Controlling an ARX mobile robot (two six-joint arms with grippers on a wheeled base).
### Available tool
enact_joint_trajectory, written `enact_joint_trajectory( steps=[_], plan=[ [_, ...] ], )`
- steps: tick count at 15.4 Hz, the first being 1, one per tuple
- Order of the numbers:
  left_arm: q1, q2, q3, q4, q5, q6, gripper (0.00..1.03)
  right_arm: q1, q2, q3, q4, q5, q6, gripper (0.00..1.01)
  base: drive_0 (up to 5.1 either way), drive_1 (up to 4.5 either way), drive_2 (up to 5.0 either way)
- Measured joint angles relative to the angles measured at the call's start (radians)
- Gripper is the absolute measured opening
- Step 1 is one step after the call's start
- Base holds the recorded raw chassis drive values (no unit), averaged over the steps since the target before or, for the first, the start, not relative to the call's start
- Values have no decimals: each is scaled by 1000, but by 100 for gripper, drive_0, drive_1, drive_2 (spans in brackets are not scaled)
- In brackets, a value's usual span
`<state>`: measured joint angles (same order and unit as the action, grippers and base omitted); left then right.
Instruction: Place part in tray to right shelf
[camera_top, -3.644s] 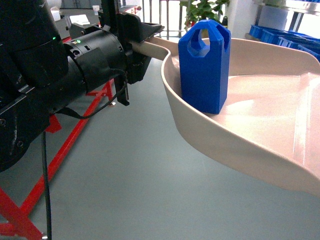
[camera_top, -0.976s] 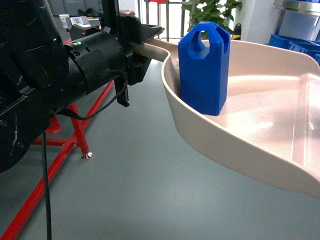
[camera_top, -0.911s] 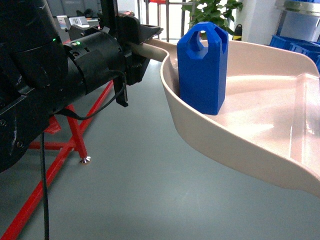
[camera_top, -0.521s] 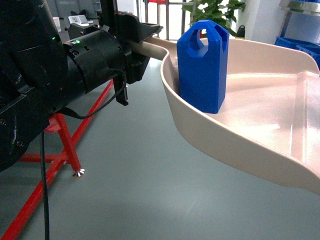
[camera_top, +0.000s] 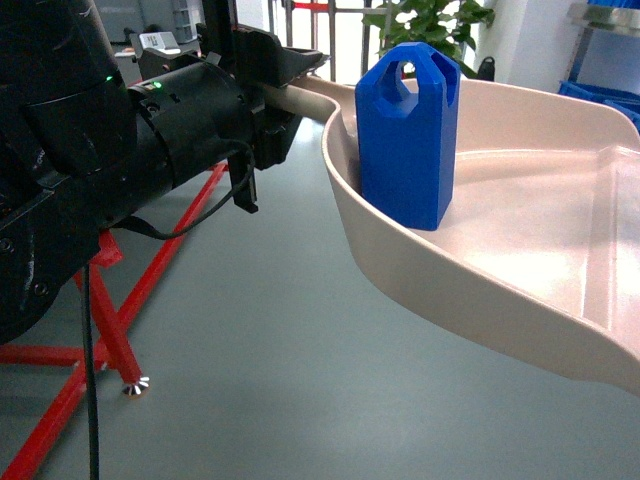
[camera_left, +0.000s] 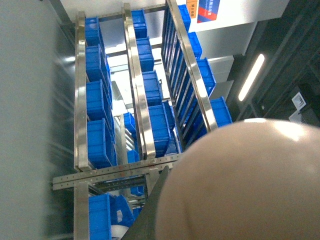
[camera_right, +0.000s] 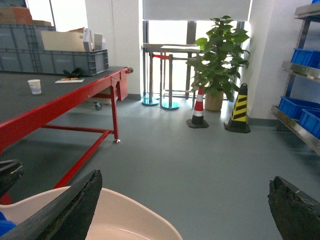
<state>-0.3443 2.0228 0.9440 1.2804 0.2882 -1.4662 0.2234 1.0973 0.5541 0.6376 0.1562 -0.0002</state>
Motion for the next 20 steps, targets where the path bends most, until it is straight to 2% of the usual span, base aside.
enact_joint_trajectory(
  steps=[2,20],
  plan=[
    [0,0,0,3,0,0,12,-1,0,0,4,0,0,98,-45,172,-262],
    [0,0,2,-1,0,0,12,-1,5,0,-2,-3,0,98,-162,-162,-162]
  ],
)
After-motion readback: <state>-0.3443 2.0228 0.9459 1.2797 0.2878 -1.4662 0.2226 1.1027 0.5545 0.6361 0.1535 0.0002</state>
